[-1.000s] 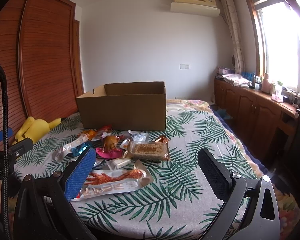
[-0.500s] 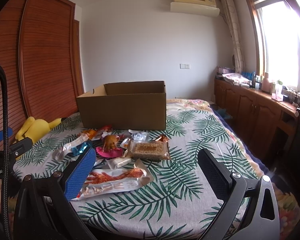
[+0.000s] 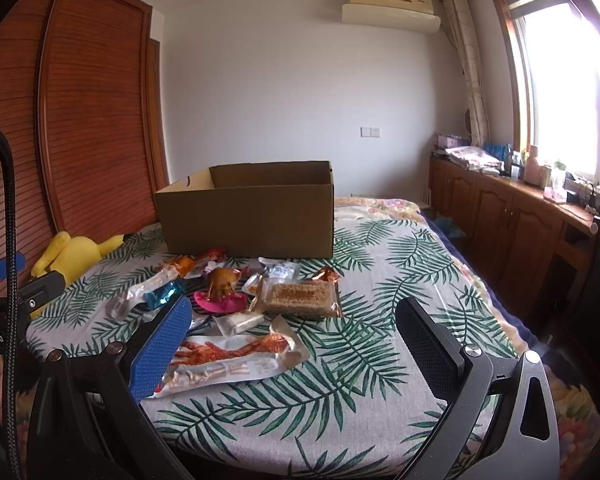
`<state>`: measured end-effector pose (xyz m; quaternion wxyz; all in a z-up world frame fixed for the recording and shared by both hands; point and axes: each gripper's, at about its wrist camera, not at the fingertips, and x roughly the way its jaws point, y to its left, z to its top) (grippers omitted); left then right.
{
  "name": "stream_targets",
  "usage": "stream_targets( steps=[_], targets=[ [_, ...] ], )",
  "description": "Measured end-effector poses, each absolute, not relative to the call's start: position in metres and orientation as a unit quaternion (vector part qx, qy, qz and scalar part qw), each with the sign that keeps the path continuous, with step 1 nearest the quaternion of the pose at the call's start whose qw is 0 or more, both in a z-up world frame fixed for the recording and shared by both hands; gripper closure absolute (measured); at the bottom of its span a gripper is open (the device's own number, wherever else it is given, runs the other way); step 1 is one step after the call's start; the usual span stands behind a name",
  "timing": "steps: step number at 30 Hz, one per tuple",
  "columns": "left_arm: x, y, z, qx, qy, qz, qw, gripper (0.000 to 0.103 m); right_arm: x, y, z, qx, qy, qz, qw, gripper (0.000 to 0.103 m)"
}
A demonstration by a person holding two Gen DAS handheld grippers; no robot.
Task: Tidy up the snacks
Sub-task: 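Grasp the orange sausage pack with the left tool while the right tool grasps the spicy strip pack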
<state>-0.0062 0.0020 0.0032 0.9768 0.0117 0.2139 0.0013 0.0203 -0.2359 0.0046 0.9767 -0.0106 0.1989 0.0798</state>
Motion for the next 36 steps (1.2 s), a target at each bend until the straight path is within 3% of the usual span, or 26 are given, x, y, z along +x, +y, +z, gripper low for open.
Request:
stream_targets(
  steps=[19,36],
  targets=[
    [0.031,0.032,-0.044,0.004,0.292,-0.002,0.956,0.001,0.053,-0.203,-0.049,-0.016,0.295,0.149,0.944,0.002],
    [0.042,0.048,-0.049,0.002,0.305,0.005,0.952,0.001,0.089,-0.193,-0.087,0.020,0.370,0.162,0.914,0.002]
  ],
)
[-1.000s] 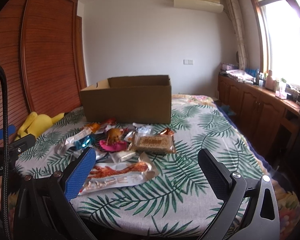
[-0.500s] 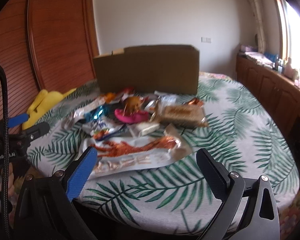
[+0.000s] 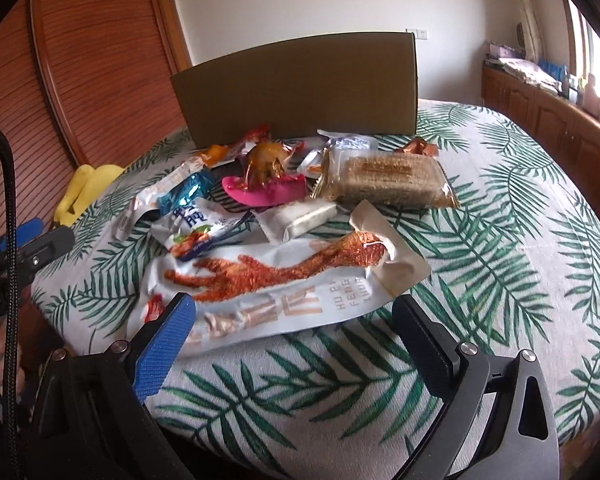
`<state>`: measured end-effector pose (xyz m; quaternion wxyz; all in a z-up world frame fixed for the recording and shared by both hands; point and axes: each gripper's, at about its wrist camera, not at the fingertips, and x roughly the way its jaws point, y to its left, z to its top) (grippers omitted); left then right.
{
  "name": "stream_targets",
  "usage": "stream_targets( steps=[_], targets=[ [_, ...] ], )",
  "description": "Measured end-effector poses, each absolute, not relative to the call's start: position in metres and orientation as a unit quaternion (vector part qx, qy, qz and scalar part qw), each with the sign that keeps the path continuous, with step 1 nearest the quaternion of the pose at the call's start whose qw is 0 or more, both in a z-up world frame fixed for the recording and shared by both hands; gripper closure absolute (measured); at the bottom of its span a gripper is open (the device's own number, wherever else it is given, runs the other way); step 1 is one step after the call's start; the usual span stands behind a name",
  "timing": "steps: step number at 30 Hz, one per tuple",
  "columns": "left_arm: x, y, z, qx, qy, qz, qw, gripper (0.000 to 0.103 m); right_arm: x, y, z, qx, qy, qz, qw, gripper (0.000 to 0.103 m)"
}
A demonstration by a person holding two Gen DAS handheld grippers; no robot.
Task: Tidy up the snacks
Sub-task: 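Grasp the orange sausage pack with the left tool while the right tool grasps the spicy strip pack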
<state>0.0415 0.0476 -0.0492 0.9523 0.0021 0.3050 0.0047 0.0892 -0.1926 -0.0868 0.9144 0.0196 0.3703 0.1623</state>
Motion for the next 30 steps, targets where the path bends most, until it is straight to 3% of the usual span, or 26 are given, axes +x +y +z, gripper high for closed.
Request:
stream_targets(
  steps=[16,20,23,28,30],
  targets=[
    [0.045,0.050,-0.052,-0.001,0.307,0.007,0.952,0.001,0.112,-0.177,-0.092,-0.017,0.371,0.136,0.919,0.007],
    [0.047,0.051,-0.051,-0.002,0.306,0.006,0.952,0.001,0.110,-0.178,-0.092,-0.022,0.371,0.144,0.917,0.012],
    [0.051,0.052,-0.048,0.001,0.305,0.005,0.952,0.001,0.107,-0.180,-0.090,-0.022,0.371,0.151,0.916,0.023],
    [0.062,0.056,-0.042,-0.001,0.303,-0.005,0.953,0.002,0.104,-0.190,-0.087,-0.013,0.376,0.159,0.913,0.051],
    [0.067,0.058,-0.038,0.000,0.301,-0.008,0.953,0.002,0.103,-0.196,-0.086,-0.002,0.381,0.164,0.910,0.056]
  ],
)
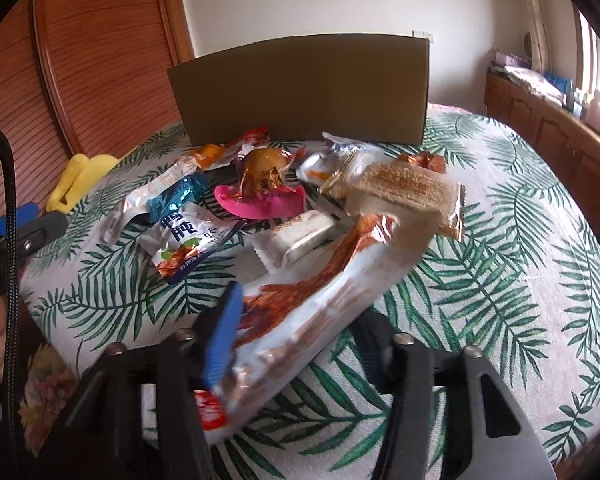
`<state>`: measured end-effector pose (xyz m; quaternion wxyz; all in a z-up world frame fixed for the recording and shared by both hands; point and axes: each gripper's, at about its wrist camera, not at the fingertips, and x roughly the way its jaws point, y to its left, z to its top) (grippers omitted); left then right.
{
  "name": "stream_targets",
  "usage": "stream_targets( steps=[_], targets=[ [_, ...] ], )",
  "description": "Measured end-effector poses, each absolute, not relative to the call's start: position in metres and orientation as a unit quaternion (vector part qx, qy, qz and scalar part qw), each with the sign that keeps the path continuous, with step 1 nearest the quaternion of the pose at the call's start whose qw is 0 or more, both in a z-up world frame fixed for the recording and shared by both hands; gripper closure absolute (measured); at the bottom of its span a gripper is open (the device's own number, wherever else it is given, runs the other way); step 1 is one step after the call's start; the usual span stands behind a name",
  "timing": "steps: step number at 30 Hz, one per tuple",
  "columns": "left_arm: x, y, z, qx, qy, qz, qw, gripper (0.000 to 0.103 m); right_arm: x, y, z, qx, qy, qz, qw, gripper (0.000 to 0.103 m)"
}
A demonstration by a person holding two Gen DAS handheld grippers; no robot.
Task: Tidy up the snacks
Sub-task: 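Grasp the orange sausage pack with the left tool while the right tool grasps the spicy strip pack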
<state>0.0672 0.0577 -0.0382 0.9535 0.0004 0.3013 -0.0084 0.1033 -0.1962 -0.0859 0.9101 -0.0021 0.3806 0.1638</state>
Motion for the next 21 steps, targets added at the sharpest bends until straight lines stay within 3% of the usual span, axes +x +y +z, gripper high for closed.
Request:
stream_targets(
  steps=[7,21],
  targets=[
    [0.101,0.061,-0.034,0.013,0.316,-0.022,0.948,0.005,0.096,-0.214,-0.083,0.013,0.387,0.177,0.905,0.062],
    [0.190,0.045,-0.065,0.048,0.416,-0.090,0.903,0.019,0.103,-0.235,-0.079,0.003,0.406,0.168,0.898,0.060]
  ],
)
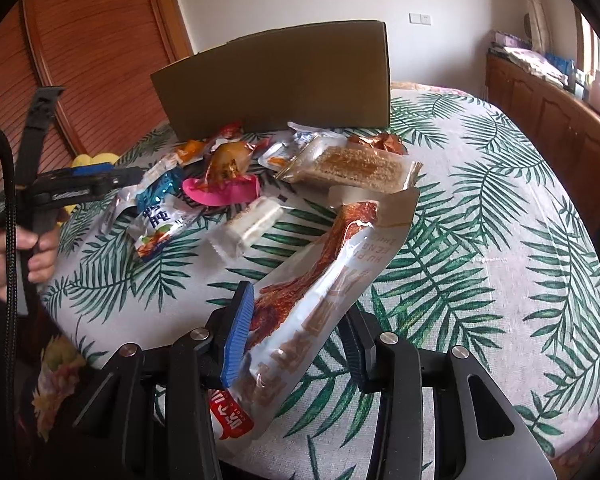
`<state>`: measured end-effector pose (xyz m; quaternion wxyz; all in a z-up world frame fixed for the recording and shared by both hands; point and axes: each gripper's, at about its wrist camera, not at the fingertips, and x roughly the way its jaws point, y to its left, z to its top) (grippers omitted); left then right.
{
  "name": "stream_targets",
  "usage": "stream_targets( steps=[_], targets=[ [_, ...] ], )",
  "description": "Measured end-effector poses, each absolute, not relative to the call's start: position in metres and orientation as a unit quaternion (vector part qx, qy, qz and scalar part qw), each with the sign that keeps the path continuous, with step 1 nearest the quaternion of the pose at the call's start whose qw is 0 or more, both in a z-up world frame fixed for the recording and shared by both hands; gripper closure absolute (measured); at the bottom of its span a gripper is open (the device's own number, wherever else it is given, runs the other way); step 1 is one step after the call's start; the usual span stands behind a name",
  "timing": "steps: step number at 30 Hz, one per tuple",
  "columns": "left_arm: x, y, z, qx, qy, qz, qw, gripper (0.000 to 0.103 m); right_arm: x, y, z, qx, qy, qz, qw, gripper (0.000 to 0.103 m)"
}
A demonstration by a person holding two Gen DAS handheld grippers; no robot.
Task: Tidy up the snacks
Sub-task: 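Grasp the orange sausage pack with the left tool while the right tool grasps the spicy strip pack, then lift both held packs and carry them over the cardboard box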
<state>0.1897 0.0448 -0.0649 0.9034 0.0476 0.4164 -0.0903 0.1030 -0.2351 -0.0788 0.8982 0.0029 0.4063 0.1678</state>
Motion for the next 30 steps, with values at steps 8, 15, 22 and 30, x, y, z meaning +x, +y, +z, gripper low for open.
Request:
stream_targets(
  steps=[8,15,22,30],
  targets=[
    [0.215,0.035,-0.075,0.056,0.447,-0.100,0.887,0.020,0.122,-0.237,-0.081,0.001,0.418,0.151,0.896,0.051],
    [0.225,0.032,-0.077,0.050,0.457,-0.118,0.880,0.041,0.134,-0.234,-0.081,-0.004,0.424,0.150,0.893,0.047],
    [0.216,0.027,-0.076,0.056,0.452,-0.126,0.881,0.050,0.141,-0.228,-0.083,-0.014,0.425,0.145,0.894,0.043],
    [0.205,0.046,-0.075,0.053,0.450,-0.121,0.883,0.053,0.141,-0.219,-0.086,-0.050,0.422,0.140,0.895,0.041]
  ],
)
